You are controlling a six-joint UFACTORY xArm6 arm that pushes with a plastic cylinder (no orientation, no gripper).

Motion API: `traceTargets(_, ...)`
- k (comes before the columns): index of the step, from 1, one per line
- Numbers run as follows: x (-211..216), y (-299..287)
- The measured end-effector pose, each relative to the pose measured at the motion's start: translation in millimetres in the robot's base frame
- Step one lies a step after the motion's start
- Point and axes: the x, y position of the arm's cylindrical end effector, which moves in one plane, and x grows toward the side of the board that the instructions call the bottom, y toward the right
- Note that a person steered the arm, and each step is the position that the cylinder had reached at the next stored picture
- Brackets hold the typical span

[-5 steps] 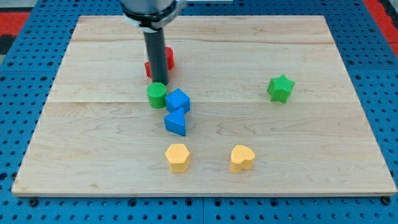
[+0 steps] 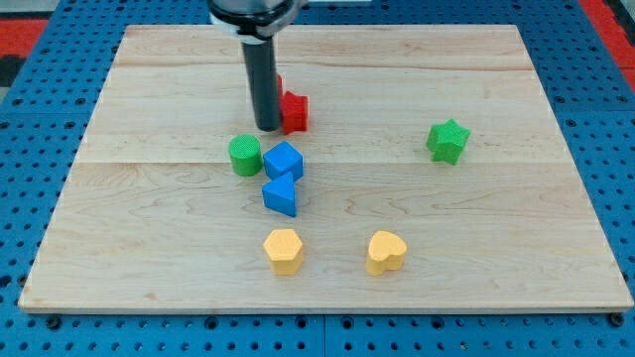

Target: Drag red blocks towards the center of the board

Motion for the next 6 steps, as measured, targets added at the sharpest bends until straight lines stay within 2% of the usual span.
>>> traceTargets(1,0.0,-4.4)
traceTargets(2,-9.9,-35.7)
traceTargets(4,-23.9,65.7)
traceTargets(5,-32.1,29.4)
traceTargets(6,15.9,-50.2)
